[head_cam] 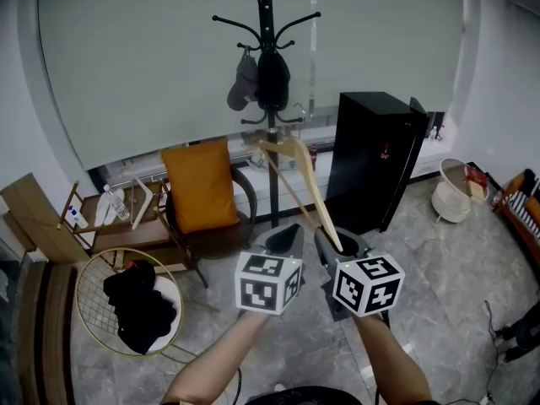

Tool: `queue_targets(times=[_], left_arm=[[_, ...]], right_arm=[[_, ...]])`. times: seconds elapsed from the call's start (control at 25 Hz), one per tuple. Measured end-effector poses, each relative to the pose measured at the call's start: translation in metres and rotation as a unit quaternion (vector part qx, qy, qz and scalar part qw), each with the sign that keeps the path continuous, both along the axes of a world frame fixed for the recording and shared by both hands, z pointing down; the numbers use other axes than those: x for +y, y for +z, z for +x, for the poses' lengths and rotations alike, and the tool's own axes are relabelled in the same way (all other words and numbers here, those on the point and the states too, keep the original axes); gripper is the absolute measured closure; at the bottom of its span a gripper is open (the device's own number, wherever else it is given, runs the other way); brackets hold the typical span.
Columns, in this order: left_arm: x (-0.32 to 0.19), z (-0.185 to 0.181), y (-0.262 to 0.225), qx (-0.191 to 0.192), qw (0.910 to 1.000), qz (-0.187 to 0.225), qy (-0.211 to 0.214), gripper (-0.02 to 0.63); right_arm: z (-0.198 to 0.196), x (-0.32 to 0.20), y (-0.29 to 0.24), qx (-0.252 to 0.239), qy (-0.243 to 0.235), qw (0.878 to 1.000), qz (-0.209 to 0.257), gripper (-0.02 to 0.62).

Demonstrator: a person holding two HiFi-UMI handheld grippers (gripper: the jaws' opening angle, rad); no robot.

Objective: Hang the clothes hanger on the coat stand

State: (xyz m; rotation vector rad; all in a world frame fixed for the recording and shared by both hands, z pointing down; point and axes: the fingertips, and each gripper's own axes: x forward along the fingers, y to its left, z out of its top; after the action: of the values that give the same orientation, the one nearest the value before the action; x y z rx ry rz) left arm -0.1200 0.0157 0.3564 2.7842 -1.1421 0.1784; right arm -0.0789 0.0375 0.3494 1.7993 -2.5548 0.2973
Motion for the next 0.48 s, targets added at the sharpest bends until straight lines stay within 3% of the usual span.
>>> queue_targets(times=[0.48], left_arm=[[-0.05,0.024,0.011,-0.014,0.9999,-0.002,-0.001,0.601]], right_arm=[[0.023,-0.052,0.011,-0.009,-0.002,1.0,0.006,0.56]])
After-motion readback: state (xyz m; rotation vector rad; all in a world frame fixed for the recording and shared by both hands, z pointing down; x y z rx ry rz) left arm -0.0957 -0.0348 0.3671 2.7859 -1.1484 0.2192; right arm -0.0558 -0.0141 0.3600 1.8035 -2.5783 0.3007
